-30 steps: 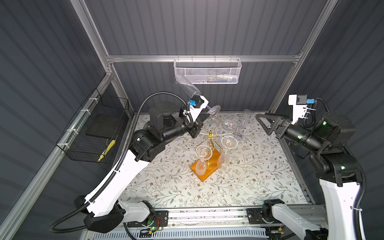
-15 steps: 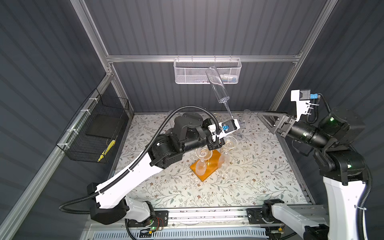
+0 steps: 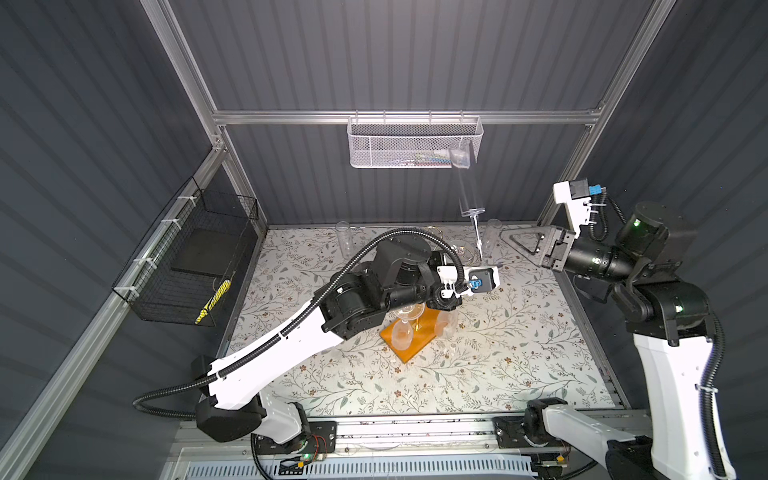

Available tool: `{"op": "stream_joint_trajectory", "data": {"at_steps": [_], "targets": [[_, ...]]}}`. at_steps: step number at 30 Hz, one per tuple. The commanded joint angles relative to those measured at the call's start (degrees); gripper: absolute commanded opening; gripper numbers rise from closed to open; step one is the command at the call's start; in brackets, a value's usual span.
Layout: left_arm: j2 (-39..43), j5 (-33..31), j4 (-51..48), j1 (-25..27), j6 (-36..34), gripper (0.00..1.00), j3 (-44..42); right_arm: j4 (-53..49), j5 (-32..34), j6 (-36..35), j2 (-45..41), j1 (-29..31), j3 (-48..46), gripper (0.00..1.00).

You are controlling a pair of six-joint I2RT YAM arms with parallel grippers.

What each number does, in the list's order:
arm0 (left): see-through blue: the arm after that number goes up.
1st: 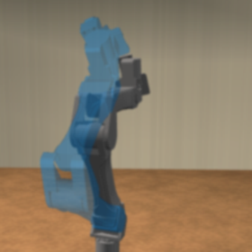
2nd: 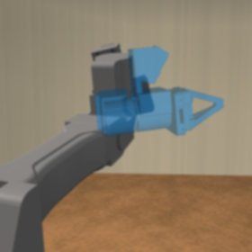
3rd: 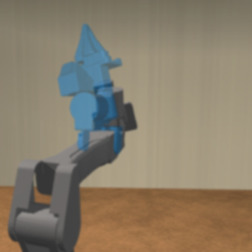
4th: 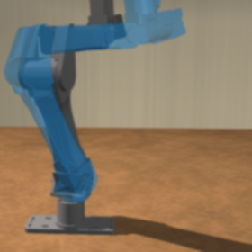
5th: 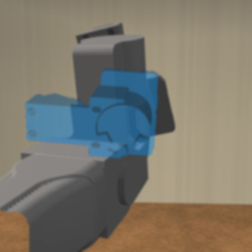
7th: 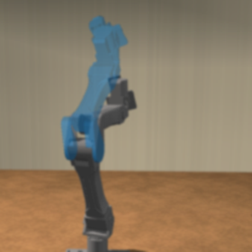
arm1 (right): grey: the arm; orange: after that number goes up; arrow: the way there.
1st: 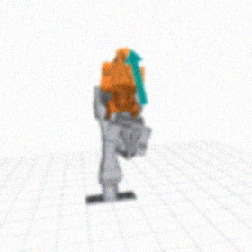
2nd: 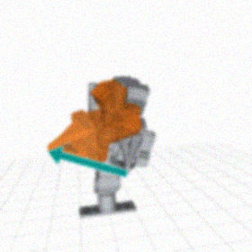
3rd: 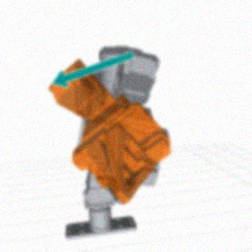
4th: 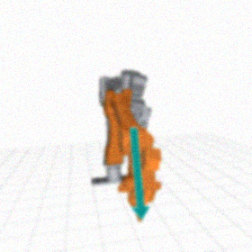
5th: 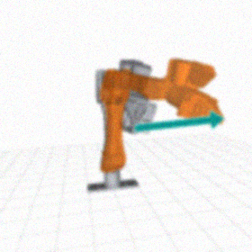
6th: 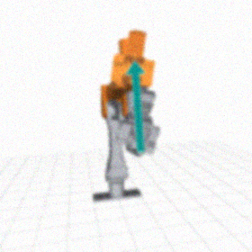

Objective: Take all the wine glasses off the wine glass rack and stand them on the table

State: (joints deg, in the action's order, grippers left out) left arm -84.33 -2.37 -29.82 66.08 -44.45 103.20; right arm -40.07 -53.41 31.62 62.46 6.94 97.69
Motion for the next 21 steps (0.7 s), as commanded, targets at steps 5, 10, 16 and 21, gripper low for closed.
{"op": "stream_joint_trajectory", "data": {"at_steps": [5,10,16,21], "targets": [[-0.2,0.4,-1.7,1.7,-5.0,0.0,3.0,-8.5,4.5,-7.6,1.4,2.4,1.4,0.55],[-0.3,0.1,-1.6,2.2,-6.2,0.0,3.1,-12.0,8.5,-10.5,3.6,3.7,1.5,0.52],[-0.8,-0.3,-2.3,2.6,-7.0,0.0,3.3,-11.9,8.9,-10.9,4.5,5.7,1.8,0.46],[-1.0,-0.4,-2.4,2.7,-7.4,0.0,3.6,-11.9,9.7,-11.4,4.9,6.7,1.5,0.36]]}}
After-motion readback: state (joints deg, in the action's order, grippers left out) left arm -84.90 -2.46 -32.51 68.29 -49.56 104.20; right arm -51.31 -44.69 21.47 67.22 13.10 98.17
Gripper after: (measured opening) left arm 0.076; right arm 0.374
